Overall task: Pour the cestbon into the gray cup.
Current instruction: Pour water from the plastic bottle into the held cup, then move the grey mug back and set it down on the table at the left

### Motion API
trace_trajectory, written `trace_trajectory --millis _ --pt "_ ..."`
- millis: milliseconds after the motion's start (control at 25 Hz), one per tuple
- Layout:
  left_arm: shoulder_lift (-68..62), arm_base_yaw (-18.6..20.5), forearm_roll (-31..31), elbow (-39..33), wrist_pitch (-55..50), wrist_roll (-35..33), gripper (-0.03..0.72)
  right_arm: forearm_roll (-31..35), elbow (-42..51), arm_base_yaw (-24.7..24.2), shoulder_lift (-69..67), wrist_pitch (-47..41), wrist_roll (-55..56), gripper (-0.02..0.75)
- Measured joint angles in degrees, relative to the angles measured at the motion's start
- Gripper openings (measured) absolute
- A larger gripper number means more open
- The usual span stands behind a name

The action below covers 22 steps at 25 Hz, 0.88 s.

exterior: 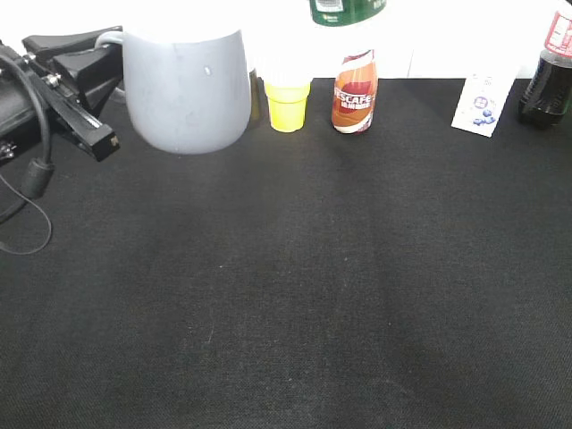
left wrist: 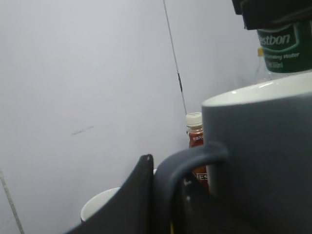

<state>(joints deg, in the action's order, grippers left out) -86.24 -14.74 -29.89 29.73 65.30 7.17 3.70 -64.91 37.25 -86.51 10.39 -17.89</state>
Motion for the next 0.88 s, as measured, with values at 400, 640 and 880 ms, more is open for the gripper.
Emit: trace_trajectory --millis 400,640,880 --pt "0.9 2.7 1.1 0.0 0.0 -0.1 0.071 5.8 12.3 -7.8 9.4 5.3 0.0 0.504" --pt "0.9 5.9 1.0 0.0 0.0 -0.7 0.071 9.9 21.0 -7.8 11.1 13.7 0.0 0.504" --pt "-1.2 7.4 10.9 0.3 0.1 -8.0 0.071 9.9 21.3 -7.8 11.1 14.4 0.0 0.504"
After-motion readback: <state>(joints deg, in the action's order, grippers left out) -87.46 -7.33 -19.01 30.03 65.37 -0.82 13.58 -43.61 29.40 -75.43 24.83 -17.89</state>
